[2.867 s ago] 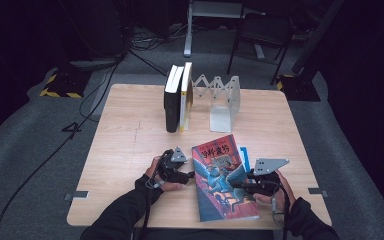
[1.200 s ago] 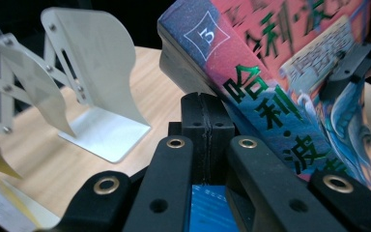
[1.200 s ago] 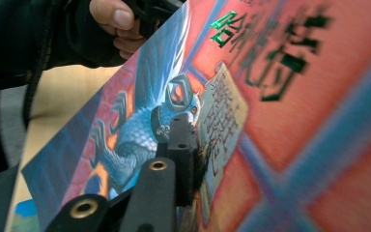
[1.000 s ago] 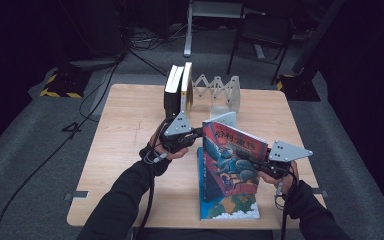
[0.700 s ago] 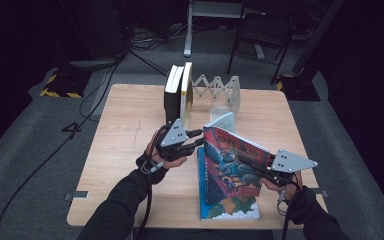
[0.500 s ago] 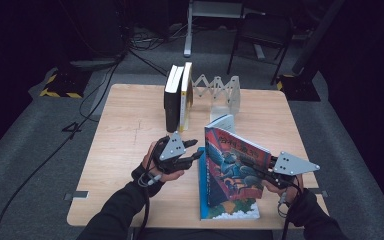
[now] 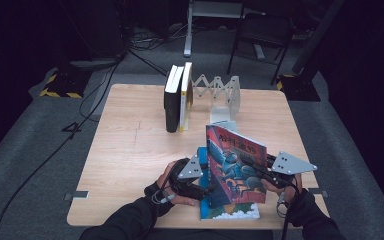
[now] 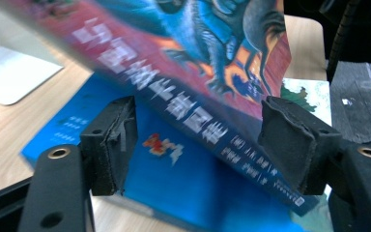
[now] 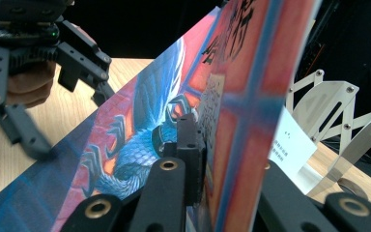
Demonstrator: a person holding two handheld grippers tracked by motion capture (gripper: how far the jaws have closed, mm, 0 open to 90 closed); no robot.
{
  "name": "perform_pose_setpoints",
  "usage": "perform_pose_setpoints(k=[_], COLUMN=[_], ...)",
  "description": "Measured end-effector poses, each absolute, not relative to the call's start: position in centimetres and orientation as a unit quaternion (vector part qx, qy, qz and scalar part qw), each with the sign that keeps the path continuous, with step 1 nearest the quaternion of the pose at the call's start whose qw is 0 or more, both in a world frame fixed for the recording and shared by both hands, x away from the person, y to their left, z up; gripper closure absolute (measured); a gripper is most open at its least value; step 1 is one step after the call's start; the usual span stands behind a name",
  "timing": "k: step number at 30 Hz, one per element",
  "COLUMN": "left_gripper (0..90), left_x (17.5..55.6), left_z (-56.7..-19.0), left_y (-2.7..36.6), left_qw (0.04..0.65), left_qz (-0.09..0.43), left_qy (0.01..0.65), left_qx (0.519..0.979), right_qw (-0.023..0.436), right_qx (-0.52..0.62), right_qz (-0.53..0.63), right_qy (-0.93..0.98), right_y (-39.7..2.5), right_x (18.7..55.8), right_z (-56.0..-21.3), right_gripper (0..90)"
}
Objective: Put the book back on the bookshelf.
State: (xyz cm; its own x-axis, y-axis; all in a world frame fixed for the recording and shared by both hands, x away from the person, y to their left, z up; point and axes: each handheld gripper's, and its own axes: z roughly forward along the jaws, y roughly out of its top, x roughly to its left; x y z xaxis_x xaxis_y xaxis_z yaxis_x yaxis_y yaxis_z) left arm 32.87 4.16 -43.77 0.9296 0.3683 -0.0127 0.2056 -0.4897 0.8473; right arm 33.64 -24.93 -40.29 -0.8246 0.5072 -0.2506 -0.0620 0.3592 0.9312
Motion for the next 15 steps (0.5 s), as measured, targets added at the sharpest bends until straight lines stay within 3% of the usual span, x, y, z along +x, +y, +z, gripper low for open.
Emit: perform_pose_setpoints(k=[7,15], left_gripper=[28.3,50.3], left_x=[34.1,34.4], left_z=[-44.6,-43.0], left_y=[3.4,3.4], left_qw=[0.489,0.499], left_qz=[0.050,0.063], left_qy=[0.202,0.202], left_qx=[0.847,0.841], right_qw=[0.261,0.261], right_qx=[0.135,0.125], right_qz=[0.547,0.563], right_qy=[0.784,0.774], right_y=[-24.6,-25.0], right_x=[33.5,33.6], right_z=[-40.3,-39.7], right_gripper=[83.3,83.1])
